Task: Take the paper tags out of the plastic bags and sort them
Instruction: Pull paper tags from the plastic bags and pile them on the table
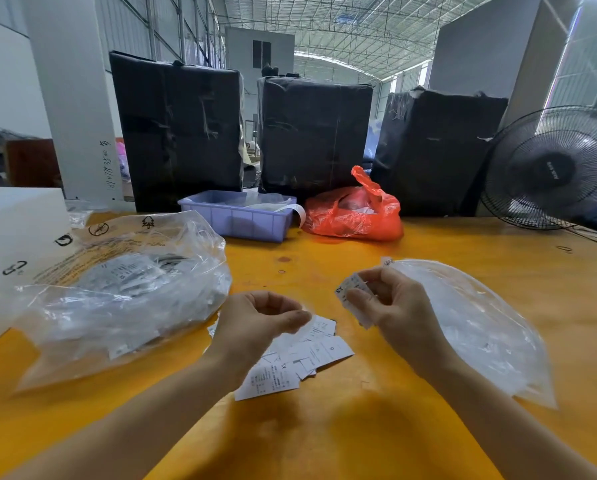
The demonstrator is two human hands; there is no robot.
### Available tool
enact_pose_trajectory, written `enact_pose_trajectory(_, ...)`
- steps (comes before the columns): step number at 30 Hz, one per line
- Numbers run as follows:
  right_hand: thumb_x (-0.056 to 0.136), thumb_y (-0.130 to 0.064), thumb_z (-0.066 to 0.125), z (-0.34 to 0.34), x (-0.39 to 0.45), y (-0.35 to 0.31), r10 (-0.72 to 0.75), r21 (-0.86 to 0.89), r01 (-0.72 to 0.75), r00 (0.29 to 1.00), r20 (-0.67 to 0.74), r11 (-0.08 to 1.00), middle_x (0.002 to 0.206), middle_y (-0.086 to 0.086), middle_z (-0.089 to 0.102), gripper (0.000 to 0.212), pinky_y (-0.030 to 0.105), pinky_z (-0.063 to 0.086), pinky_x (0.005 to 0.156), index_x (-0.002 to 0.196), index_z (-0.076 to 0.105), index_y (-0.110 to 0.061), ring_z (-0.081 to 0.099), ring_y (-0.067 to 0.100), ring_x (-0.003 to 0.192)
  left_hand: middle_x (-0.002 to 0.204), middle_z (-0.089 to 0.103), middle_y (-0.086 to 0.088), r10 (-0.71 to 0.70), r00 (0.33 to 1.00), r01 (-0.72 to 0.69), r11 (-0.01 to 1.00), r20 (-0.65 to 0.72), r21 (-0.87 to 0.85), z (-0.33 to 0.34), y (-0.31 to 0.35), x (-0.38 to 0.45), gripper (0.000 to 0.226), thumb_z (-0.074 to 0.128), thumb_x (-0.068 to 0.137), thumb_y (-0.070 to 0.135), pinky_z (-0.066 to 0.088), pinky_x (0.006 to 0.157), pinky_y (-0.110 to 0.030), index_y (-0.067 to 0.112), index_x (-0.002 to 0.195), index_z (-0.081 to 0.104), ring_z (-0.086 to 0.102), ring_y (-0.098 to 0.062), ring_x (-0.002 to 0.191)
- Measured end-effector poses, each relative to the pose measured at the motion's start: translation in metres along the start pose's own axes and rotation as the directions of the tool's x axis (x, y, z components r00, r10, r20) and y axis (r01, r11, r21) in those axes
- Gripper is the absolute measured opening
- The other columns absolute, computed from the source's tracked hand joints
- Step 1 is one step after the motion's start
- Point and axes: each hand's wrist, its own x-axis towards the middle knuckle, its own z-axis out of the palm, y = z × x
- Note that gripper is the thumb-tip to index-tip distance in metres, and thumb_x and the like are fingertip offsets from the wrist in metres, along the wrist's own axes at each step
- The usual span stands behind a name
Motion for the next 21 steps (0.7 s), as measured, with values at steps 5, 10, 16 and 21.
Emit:
enact_pose_trajectory(5,0.083,-0.017,0.07,0.0065,-0.0044,-0.0029,-0.156,-0.084,0.163,0.985,0.077,0.983,0.077,-0.008,0.069,0.01,0.025,0.054,0.064,0.08,0.067,-0.026,0.065,0.006,0.073,0.063,0.071,-0.003,0.041,0.997,-0.045,0.997,0.058,0.07,0.0033,-0.0025,-0.0034,0.014,0.081,0.065,0.0,0.048,0.054,-0.011,0.005,0.072,0.071,0.065,-0.006,0.055)
enact_pose_trajectory(10,0.082,-0.019,0.072,0.0084,-0.0059,0.0003,-0.219,-0.254,0.246,0.967,0.129,0.935,0.079,-0.009,0.069,0.009,0.027,0.055,0.064,0.09,0.073,-0.016,0.066,0.007,0.072,0.067,0.073,0.0,0.082,0.992,-0.095,0.984,0.093,0.15,0.0055,-0.0016,-0.0057,0.017,0.082,0.065,0.0,0.047,0.055,-0.009,0.014,0.068,0.071,0.066,-0.003,0.058)
enact_pose_trajectory(16,0.084,-0.02,0.071,0.0078,-0.0044,0.0049,-0.214,-0.303,0.273,0.953,0.213,0.913,0.077,-0.008,0.069,0.008,0.017,0.048,0.057,0.09,0.074,-0.017,0.063,0.003,0.067,0.066,0.073,-0.003,0.068,0.984,-0.096,0.981,0.167,0.167,0.0038,-0.001,-0.0057,0.015,0.08,0.069,0.001,0.047,0.055,-0.01,0.014,0.07,0.073,0.064,-0.005,0.056)
enact_pose_trajectory(21,0.082,-0.021,0.072,0.0072,-0.0023,0.0066,-0.184,-0.243,0.23,0.963,0.197,0.943,0.073,-0.014,0.067,0.007,0.016,0.046,0.054,0.089,0.074,-0.019,0.062,0.002,0.065,0.069,0.074,-0.003,-0.005,0.977,-0.027,0.989,0.212,0.146,0.0013,-0.0004,-0.0032,0.002,0.074,0.077,0.011,0.046,0.054,-0.012,0.012,0.076,0.075,0.063,-0.004,0.056)
